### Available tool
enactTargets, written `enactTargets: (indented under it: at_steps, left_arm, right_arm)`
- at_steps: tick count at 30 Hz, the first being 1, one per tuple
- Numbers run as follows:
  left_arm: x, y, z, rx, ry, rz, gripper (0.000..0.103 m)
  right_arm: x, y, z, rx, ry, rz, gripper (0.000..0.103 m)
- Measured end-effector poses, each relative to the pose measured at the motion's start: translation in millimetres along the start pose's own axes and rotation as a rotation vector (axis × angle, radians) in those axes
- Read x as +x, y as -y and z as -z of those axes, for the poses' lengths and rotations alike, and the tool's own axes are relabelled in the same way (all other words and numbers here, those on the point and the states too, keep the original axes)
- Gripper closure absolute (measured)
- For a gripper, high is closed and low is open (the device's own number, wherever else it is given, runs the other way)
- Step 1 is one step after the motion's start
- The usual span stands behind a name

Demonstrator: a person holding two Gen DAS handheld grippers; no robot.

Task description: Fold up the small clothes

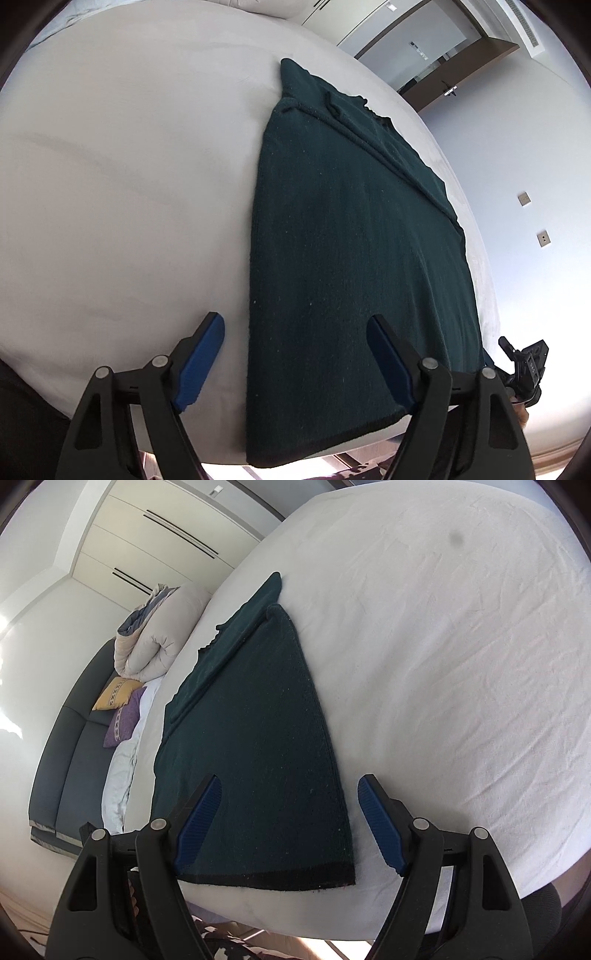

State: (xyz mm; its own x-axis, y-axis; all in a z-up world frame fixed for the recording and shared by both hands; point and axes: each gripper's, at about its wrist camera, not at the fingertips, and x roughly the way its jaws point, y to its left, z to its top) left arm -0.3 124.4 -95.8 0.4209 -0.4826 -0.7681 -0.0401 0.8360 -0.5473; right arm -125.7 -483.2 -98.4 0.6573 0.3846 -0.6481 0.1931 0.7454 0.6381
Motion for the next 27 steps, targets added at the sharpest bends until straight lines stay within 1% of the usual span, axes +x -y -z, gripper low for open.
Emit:
enactTargets:
  at_steps: [2, 4, 5, 8, 12, 19, 21, 22, 23, 24, 25, 27]
  left_arm:
    - [-0.4, -4.2, 0.3, -0.013, -0.021, 0.015, 0.031]
    - [-0.1, -6.7, 0.6, -0.004, -0.045, 0.007, 0.036]
    - [0.2, -7.3, 0.9, 0.002, -0.055, 0.006, 0.037]
    - [1.0, -8.4, 0.2, -0.004, -0.076, 0.018, 0.038]
    - [1.8, -7.3, 2.6, -0.003, -0.097, 0.023, 0.038]
    - [-0.4, -9.7, 9.6, -0.039, -0.127, 0.072, 0.038]
    - [-1.4, -11.1, 12.5, -0.046, -0.126, 0.077, 0.041]
    - [-1.3, -13.1, 13.6, -0.054, -0.127, 0.069, 0.053]
    - [-1.1, -16.0, 14.1, -0.069, -0.128, 0.066, 0.071]
    - [0.0, -21.5, 14.2, -0.096, -0.134, 0.068, 0.082]
    - [1.0, -25.7, 14.9, -0.117, -0.142, 0.073, 0.094]
    - [1.5, -30.7, 16.6, -0.139, -0.145, 0.096, 0.096]
  right_arm:
    - [0.0, -1.4, 1.2, 0.003, -0.017, 0.002, 0.027]
    - [-1.7, -3.9, 5.3, -0.008, -0.038, -0.004, 0.027]
    - [-1.7, -5.3, 6.4, -0.016, -0.048, 0.0, 0.027]
    - [-0.7, -8.8, 9.8, -0.038, -0.069, 0.019, 0.027]
    - [-4.6, -7.9, 6.1, -0.025, -0.082, 0.026, 0.027]
    - [-7.0, -9.3, 1.6, -0.009, -0.101, 0.013, 0.027]
    - [-7.0, -9.8, 1.6, -0.011, -0.108, 0.01, 0.027]
    - [-7.8, -9.4, 1.9, -0.011, -0.109, 0.008, 0.027]
    - [-8.1, -9.0, 1.4, -0.007, -0.11, 0.006, 0.027]
    - [-8.6, -8.1, 0.9, 0.0, -0.11, 0.0, 0.027]
    - [-9.5, -7.0, 0.5, 0.009, -0.111, -0.006, 0.027]
    - [-9.4, -4.8, -2.9, 0.018, -0.114, -0.015, 0.027]
